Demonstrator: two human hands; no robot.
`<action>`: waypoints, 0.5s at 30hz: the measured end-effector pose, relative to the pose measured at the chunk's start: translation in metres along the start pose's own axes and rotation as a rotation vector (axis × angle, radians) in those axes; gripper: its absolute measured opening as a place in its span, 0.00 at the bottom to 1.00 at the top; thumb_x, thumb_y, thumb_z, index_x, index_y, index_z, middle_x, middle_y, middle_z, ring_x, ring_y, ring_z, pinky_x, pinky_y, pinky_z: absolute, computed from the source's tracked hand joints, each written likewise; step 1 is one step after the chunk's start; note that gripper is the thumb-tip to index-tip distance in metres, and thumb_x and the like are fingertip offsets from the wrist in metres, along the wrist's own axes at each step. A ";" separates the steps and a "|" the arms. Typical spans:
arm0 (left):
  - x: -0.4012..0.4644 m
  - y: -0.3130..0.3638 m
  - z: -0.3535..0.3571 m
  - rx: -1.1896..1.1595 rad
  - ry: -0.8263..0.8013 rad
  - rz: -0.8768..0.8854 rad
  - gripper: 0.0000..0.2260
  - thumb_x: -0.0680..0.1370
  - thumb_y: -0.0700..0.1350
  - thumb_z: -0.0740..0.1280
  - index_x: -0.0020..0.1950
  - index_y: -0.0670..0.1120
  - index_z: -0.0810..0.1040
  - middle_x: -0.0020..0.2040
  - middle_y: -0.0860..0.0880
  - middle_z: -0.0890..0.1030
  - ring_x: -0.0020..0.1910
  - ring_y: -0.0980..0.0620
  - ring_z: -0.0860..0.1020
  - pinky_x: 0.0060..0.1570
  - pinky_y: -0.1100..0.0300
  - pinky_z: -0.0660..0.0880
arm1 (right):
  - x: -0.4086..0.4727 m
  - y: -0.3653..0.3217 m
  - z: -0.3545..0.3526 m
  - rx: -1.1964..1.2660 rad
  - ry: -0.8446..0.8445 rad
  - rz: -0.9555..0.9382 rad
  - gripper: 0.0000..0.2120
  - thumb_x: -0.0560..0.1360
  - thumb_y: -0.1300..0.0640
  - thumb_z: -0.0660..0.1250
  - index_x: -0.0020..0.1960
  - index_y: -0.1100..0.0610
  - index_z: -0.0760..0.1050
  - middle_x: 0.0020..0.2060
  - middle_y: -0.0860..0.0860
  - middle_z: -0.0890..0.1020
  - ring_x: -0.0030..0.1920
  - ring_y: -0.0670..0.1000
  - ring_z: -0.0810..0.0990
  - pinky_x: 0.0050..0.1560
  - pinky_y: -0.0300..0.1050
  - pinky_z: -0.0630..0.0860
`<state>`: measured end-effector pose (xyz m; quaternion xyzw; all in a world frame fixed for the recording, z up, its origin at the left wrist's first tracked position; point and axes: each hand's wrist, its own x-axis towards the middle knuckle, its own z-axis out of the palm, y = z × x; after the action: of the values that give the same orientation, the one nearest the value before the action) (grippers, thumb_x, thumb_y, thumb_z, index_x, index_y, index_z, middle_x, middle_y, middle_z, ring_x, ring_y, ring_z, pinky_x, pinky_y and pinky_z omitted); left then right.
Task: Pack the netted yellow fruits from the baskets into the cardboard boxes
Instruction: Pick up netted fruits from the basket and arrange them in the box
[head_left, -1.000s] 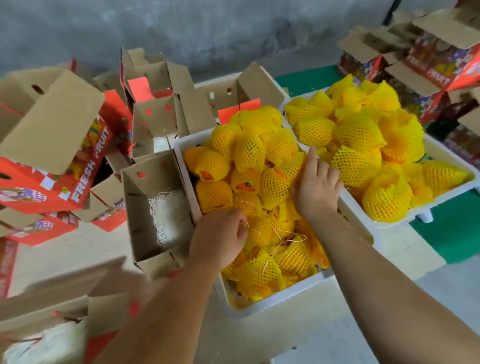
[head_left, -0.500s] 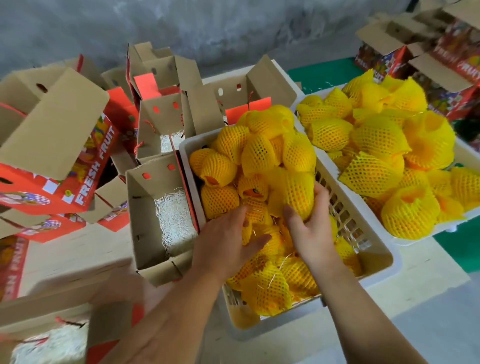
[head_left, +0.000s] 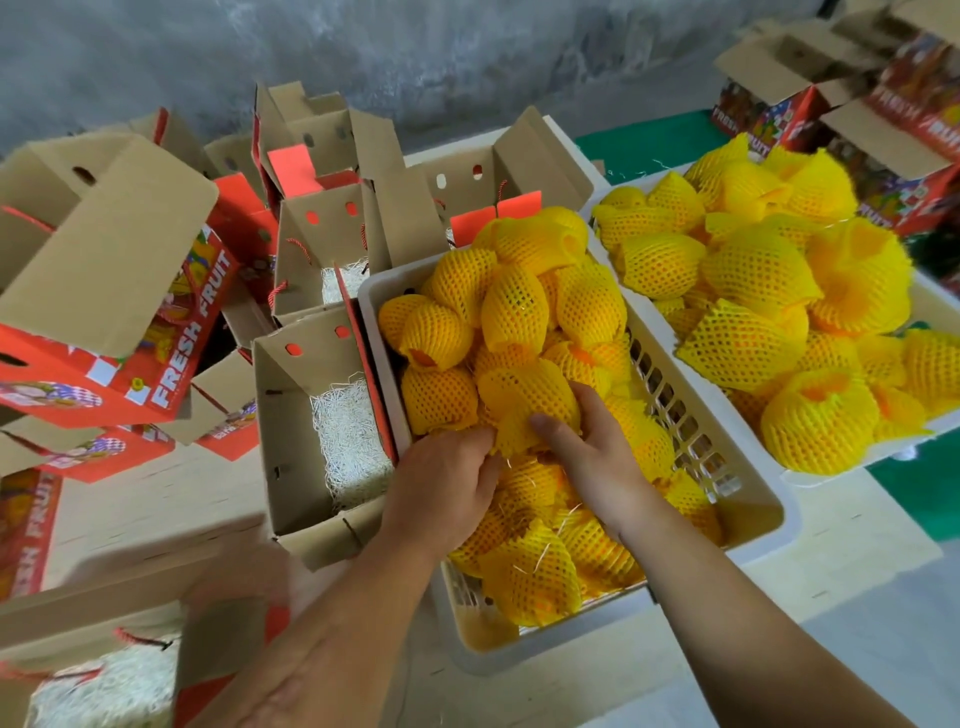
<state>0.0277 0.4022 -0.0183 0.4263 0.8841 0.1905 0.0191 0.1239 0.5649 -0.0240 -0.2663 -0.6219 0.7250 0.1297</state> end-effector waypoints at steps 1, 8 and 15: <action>0.000 0.000 0.000 0.007 -0.009 0.036 0.12 0.82 0.56 0.63 0.44 0.51 0.73 0.39 0.51 0.80 0.41 0.44 0.80 0.36 0.53 0.69 | 0.000 -0.001 0.000 0.029 0.047 -0.003 0.24 0.76 0.51 0.75 0.69 0.49 0.72 0.56 0.50 0.85 0.53 0.50 0.86 0.50 0.49 0.84; 0.000 0.004 -0.005 -0.276 -0.062 -0.149 0.39 0.70 0.83 0.45 0.68 0.59 0.67 0.51 0.65 0.79 0.52 0.60 0.79 0.49 0.54 0.73 | -0.004 -0.011 -0.006 0.102 0.045 -0.083 0.22 0.78 0.60 0.73 0.65 0.52 0.64 0.50 0.60 0.81 0.44 0.55 0.81 0.44 0.59 0.78; 0.000 0.008 -0.008 -0.325 0.105 -0.187 0.38 0.70 0.81 0.56 0.71 0.58 0.70 0.56 0.54 0.84 0.55 0.48 0.82 0.48 0.53 0.79 | -0.011 0.006 0.004 -0.302 -0.295 -0.293 0.31 0.75 0.65 0.73 0.73 0.48 0.67 0.65 0.45 0.74 0.61 0.41 0.78 0.52 0.44 0.79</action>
<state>0.0317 0.4039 -0.0077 0.3230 0.8772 0.3502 0.0594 0.1315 0.5547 -0.0271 -0.0809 -0.7671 0.6285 0.1000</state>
